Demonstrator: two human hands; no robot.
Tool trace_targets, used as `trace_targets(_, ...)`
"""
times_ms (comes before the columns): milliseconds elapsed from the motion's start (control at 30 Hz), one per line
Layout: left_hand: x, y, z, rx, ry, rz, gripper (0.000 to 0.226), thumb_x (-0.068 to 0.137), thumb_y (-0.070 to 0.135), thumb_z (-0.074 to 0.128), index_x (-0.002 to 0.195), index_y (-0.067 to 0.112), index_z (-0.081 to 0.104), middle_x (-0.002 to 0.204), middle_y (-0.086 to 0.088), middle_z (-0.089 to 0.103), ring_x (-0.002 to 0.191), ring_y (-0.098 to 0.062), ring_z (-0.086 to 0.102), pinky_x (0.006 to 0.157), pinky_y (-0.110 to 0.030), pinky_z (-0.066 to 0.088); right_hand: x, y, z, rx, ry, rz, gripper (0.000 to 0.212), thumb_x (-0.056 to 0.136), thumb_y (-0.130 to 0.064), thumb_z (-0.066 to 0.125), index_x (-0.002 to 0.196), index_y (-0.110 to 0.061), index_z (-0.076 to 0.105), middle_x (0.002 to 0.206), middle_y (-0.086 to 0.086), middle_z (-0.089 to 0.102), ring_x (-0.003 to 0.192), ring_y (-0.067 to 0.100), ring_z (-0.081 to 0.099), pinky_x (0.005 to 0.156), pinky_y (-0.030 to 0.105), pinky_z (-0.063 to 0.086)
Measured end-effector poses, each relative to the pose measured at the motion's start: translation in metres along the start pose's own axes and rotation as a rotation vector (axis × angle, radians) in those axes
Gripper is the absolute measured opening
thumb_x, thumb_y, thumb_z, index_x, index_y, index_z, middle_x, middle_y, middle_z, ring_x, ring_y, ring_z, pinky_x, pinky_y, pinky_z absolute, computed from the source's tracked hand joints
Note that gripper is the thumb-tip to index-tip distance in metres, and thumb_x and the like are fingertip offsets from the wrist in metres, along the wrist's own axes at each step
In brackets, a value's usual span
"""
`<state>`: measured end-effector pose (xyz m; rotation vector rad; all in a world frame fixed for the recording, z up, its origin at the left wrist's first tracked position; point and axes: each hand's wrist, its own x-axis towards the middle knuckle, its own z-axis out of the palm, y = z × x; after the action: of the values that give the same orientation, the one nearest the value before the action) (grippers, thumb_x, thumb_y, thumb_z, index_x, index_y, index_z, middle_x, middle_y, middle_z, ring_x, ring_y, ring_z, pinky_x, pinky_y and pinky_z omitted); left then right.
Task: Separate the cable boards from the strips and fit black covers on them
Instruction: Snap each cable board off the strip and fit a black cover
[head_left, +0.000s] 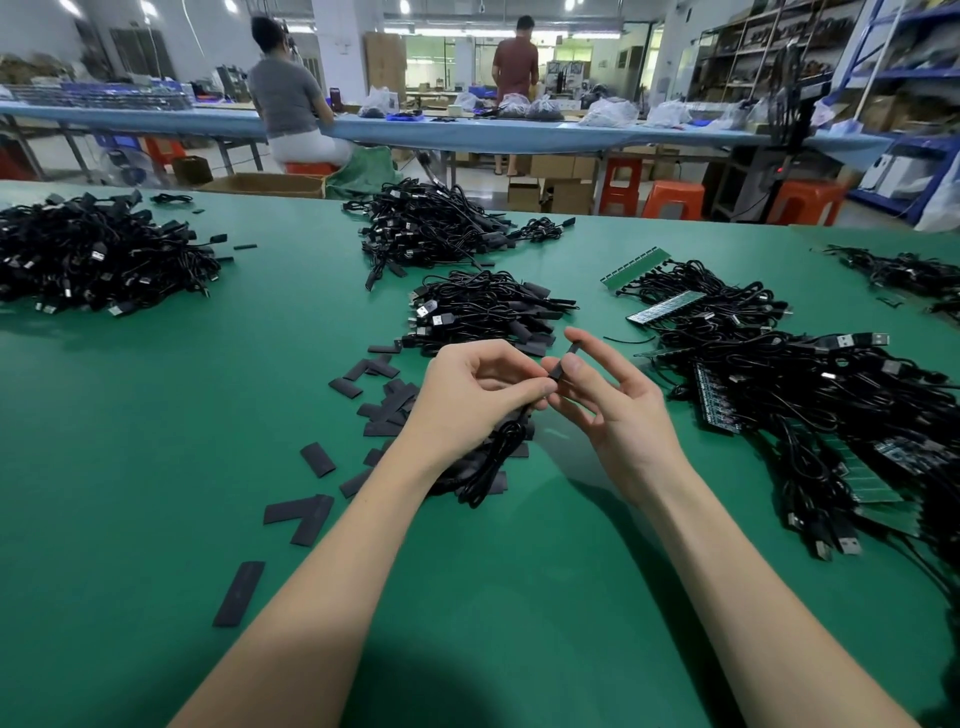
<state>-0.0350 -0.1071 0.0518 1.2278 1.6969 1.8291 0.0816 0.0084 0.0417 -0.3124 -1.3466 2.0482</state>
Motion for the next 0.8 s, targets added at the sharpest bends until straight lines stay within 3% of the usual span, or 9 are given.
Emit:
trace_targets(200, 0.001, -0.004, -0.002, -0.002, -0.009, -0.005, 0.011, 0.082, 0.004, 0.081, 0.089, 0.005, 0.074, 0.085, -0.007, 0.078, 0.077, -0.023, 0.076, 0.074, -0.023, 0.058, 0.000, -0.003, -0.003, 0.008, 0.018, -0.001, 0.023, 0.078, -0.022, 0.076, 0.101, -0.022, 0.079, 0.101, 0.018, 0.076, 0.083, 0.021, 0.072, 0.077, 0.027, 0.059)
trace_targets(333, 0.004, -0.003, -0.006, 0.053, -0.070, -0.034, 0.013, 0.083, 0.013, 0.082, 0.093, 0.011, 0.074, 0.090, -0.003, 0.078, 0.085, -0.018, 0.076, 0.078, -0.021, 0.057, 0.003, -0.002, -0.002, 0.008, 0.055, -0.003, 0.029, 0.078, -0.021, 0.077, 0.107, -0.018, 0.076, 0.096, 0.015, 0.076, 0.081, 0.019, 0.071, 0.076, 0.025, 0.058)
trace_targets(433, 0.007, -0.002, -0.015, 0.199, -0.169, -0.140, 0.021, 0.082, 0.027, 0.083, 0.099, 0.018, 0.073, 0.095, 0.000, 0.077, 0.094, -0.013, 0.073, 0.088, -0.025, 0.056, 0.007, -0.006, -0.008, 0.133, 0.136, 0.007, 0.029, 0.083, -0.015, 0.073, 0.112, -0.012, 0.070, 0.091, 0.012, 0.076, 0.076, 0.015, 0.070, 0.074, 0.023, 0.058)
trace_targets(567, 0.002, 0.000, -0.020, 0.270, -0.351, -0.256, 0.015, 0.085, 0.031, 0.081, 0.096, 0.024, 0.073, 0.093, -0.001, 0.076, 0.087, -0.015, 0.073, 0.088, -0.031, 0.057, 0.010, -0.010, -0.016, 0.202, 0.206, 0.016, 0.018, 0.094, -0.008, 0.065, 0.112, -0.012, 0.069, 0.089, 0.010, 0.075, 0.074, 0.012, 0.069, 0.071, 0.020, 0.058)
trace_targets(667, 0.001, 0.001, -0.010, 0.165, -0.310, -0.234, 0.010, 0.089, 0.017, 0.076, 0.097, 0.015, 0.070, 0.086, -0.007, 0.076, 0.089, -0.031, 0.074, 0.087, -0.037, 0.060, 0.012, -0.010, -0.021, 0.201, 0.270, 0.021, 0.016, 0.096, -0.009, 0.065, 0.111, -0.013, 0.068, 0.089, 0.008, 0.075, 0.071, 0.012, 0.067, 0.069, 0.020, 0.059)
trace_targets(733, 0.002, 0.002, -0.005, 0.095, -0.230, -0.230, 0.014, 0.089, 0.012, 0.075, 0.100, 0.013, 0.067, 0.079, -0.001, 0.073, 0.089, -0.038, 0.073, 0.085, -0.042, 0.061, 0.013, -0.010, -0.025, 0.174, 0.320, 0.012, 0.015, 0.097, -0.014, 0.065, 0.112, -0.018, 0.067, 0.089, 0.004, 0.076, 0.070, 0.012, 0.068, 0.066, 0.021, 0.059)
trace_targets(800, 0.004, 0.003, -0.004, 0.078, -0.175, -0.220, 0.019, 0.089, 0.011, 0.075, 0.105, 0.011, 0.064, 0.080, 0.002, 0.069, 0.081, -0.031, 0.075, 0.076, -0.033, 0.061, 0.014, -0.007, -0.029, 0.110, 0.375, 0.016, 0.015, 0.098, -0.023, 0.065, 0.113, -0.024, 0.064, 0.089, 0.001, 0.077, 0.068, 0.013, 0.068, 0.062, 0.022, 0.058)
